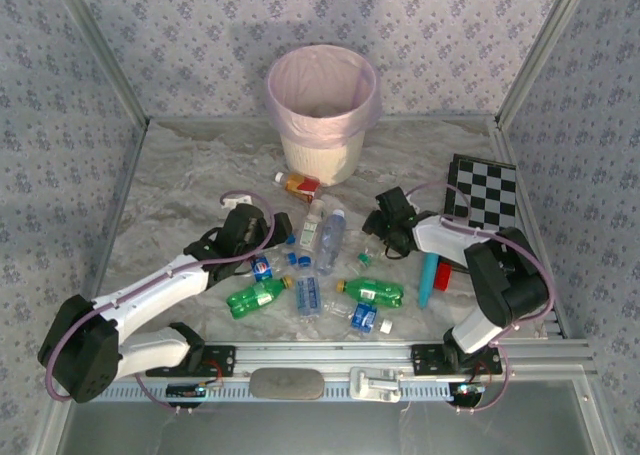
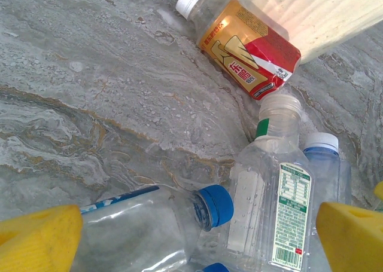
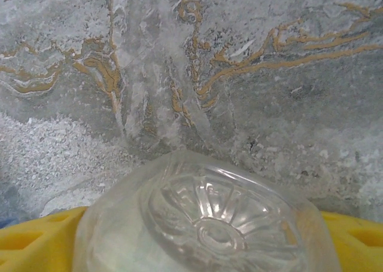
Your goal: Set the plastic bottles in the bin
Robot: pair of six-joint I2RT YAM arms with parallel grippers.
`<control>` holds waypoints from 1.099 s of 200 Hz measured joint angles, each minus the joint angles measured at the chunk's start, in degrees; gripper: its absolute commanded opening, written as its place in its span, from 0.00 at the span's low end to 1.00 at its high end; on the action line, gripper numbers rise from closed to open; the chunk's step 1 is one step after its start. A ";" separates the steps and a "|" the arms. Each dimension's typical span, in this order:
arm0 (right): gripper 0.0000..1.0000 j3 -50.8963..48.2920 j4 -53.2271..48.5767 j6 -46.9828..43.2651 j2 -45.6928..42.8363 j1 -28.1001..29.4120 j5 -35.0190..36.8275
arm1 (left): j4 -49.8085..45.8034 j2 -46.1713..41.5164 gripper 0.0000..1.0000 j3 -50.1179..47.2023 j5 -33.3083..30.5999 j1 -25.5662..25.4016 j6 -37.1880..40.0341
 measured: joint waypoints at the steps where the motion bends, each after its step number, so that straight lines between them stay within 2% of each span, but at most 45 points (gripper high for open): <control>1: 0.82 0.07 -0.04 0.04 0.02 0.00 0.00 | 0.00 0.00 1.00 0.00 -0.02 0.00 0.00; 56: 0.62 1.79 -2.67 2.73 1.46 -1.64 -0.70 | -0.42 -0.92 1.00 0.00 -0.52 0.09 0.70; 95: 0.53 1.38 -1.88 3.85 0.24 -3.67 -4.22 | -0.81 -3.72 1.00 -0.92 -0.90 1.81 1.27; 131: 0.51 0.63 10.12 2.12 -1.05 -6.93 -5.64 | -1.03 -8.02 1.00 -3.10 0.26 8.41 1.70; 155: 0.51 1.95 13.60 -0.11 -4.37 -9.09 -6.58 | -1.20 -10.71 1.00 -4.13 1.44 13.33 2.34; 194: 0.51 13.57 12.98 -6.10 -6.38 -10.38 -9.79 | -1.07 -12.76 1.00 -5.03 5.97 21.49 3.10; 220: 0.51 23.17 11.67 -10.29 -6.47 -10.21 -11.76 | -0.98 -12.90 1.00 -5.51 8.76 25.00 3.19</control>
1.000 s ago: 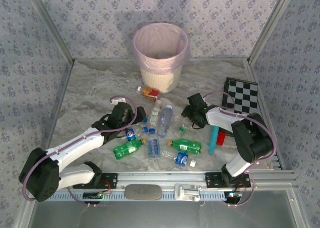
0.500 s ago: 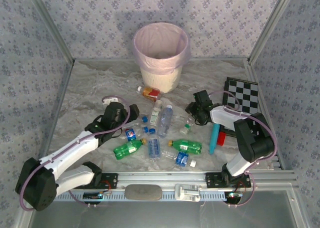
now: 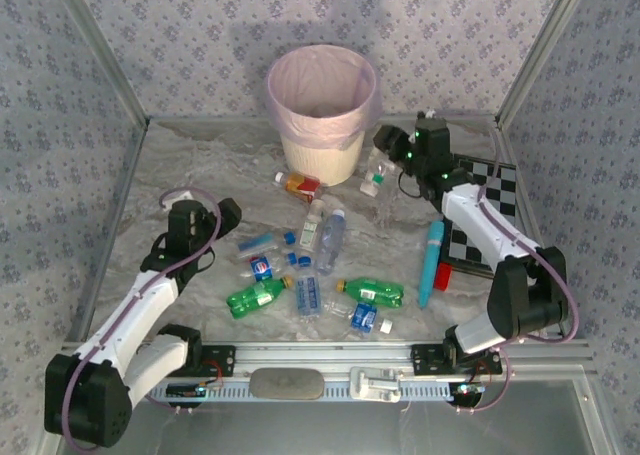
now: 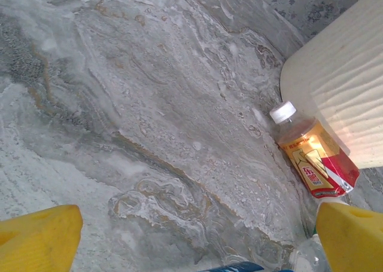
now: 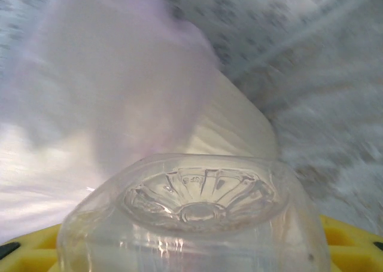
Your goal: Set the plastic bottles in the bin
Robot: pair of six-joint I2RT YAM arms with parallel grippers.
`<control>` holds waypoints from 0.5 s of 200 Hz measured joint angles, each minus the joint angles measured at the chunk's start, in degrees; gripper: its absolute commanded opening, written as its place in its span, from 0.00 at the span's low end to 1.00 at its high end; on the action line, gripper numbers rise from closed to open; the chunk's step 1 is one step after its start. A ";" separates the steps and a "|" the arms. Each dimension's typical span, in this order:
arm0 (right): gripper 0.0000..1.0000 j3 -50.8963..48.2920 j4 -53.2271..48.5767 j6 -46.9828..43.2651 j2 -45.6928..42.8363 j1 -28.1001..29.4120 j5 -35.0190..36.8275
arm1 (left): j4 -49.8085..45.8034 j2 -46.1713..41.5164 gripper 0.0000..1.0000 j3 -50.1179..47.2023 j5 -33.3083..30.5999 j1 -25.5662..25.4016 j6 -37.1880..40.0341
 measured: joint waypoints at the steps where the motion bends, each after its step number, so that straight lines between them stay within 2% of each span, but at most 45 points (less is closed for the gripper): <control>1: 0.51 0.26 -0.04 -0.07 0.00 0.02 -0.04 | 0.00 -0.02 1.00 -0.02 0.11 0.07 0.02; 43: 0.51 16.76 -2.95 -6.23 2.56 1.42 -0.87 | 0.00 -1.84 1.00 -1.95 3.13 1.49 0.00; 100: 0.51 40.30 -6.36 -11.13 17.68 4.59 -1.31 | -0.55 -4.81 1.00 -3.87 6.21 1.73 -0.13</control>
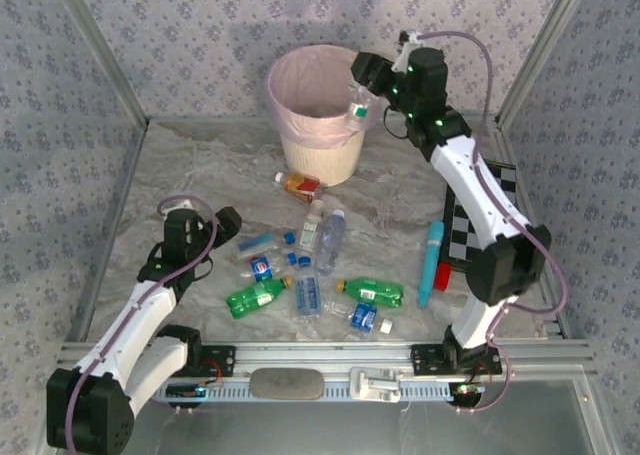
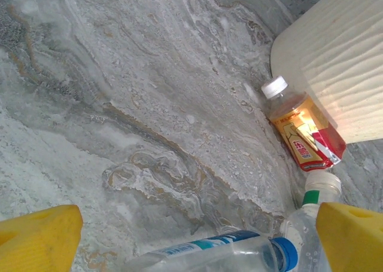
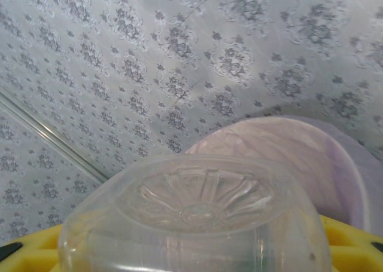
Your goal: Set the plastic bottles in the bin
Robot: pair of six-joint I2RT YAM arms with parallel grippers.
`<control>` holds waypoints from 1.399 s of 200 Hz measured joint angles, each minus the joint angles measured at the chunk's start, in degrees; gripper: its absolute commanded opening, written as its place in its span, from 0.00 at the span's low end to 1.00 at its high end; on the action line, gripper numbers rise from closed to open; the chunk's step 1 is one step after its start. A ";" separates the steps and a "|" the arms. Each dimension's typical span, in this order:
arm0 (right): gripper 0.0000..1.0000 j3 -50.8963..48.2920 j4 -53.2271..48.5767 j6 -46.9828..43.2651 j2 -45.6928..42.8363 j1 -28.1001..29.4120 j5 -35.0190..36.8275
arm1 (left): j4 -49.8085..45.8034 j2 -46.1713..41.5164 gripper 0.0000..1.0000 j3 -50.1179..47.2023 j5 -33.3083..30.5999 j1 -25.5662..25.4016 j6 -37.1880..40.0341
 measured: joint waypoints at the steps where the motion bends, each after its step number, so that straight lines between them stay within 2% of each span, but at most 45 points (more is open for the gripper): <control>1: 0.51 0.31 -0.13 -0.07 0.22 0.04 0.00 | 0.00 -0.04 1.00 -0.02 0.04 0.00 -0.02; 49: 0.51 22.60 -7.13 -3.23 15.82 2.16 -0.66 | -1.46 -3.34 1.00 -0.42 2.01 0.09 -0.04; 73: 0.53 28.65 -9.57 -5.46 20.28 3.28 -0.57 | -2.32 -4.17 1.00 -0.42 2.78 0.11 -0.07; 133: 0.56 29.35 -12.52 -11.43 23.98 5.42 1.44 | -4.50 -5.97 1.00 -0.44 4.50 0.11 -0.04; 174: 0.62 29.35 -12.76 -14.80 25.94 6.21 1.99 | -5.70 -5.99 1.00 -0.44 5.35 0.11 -0.04; 185: 0.66 29.33 -13.33 -15.47 26.34 6.32 2.05 | -5.90 -5.99 1.00 -0.44 5.64 0.11 -0.07; 240: 0.99 29.44 -14.12 -16.90 26.97 6.56 2.43 | -6.64 -6.38 1.00 -0.44 6.40 0.11 -0.07; 280: 1.00 31.32 -15.10 -16.90 26.97 6.56 2.40 | -7.56 -6.45 1.00 -0.42 6.56 0.11 -0.04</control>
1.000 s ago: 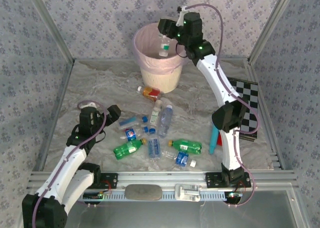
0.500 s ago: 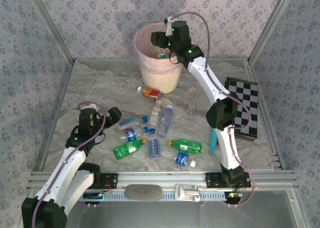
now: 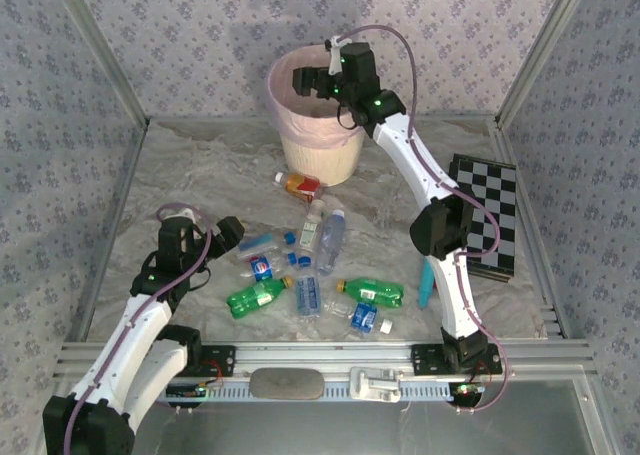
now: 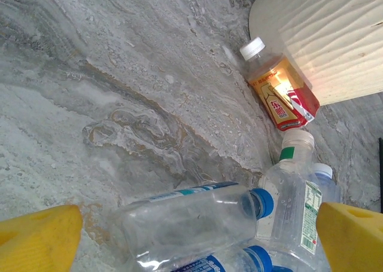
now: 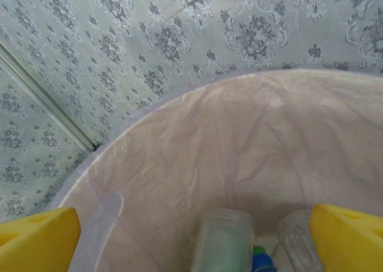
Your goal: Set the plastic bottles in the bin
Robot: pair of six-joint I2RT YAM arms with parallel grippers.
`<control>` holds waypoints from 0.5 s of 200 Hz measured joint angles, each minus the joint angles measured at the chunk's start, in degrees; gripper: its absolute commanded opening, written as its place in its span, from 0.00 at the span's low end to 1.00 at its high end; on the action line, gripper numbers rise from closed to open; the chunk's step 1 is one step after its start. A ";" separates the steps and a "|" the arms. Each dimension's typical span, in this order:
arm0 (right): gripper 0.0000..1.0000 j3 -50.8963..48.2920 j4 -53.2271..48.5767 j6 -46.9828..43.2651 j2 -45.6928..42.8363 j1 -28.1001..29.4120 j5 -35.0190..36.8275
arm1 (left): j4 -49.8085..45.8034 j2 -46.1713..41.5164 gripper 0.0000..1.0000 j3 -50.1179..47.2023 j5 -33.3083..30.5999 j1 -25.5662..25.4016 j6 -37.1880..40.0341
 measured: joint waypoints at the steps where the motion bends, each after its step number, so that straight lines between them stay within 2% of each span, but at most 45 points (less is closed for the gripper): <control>1: 1.00 0.02 0.00 -0.02 -0.02 0.00 0.00 | -0.02 -0.02 1.00 0.00 0.00 0.00 0.00; 28: 1.00 -0.07 -1.33 0.00 -1.01 0.00 -0.17 | -0.31 -0.26 1.00 0.02 0.20 0.00 0.20; 50: 1.00 -4.24 -2.14 0.02 -5.38 0.00 -0.46 | -1.03 -0.39 1.00 0.07 1.03 0.00 0.98; 100: 1.00 -27.61 0.35 0.61 -25.73 0.00 -1.07 | -5.90 -3.52 1.00 2.16 4.70 -0.15 5.09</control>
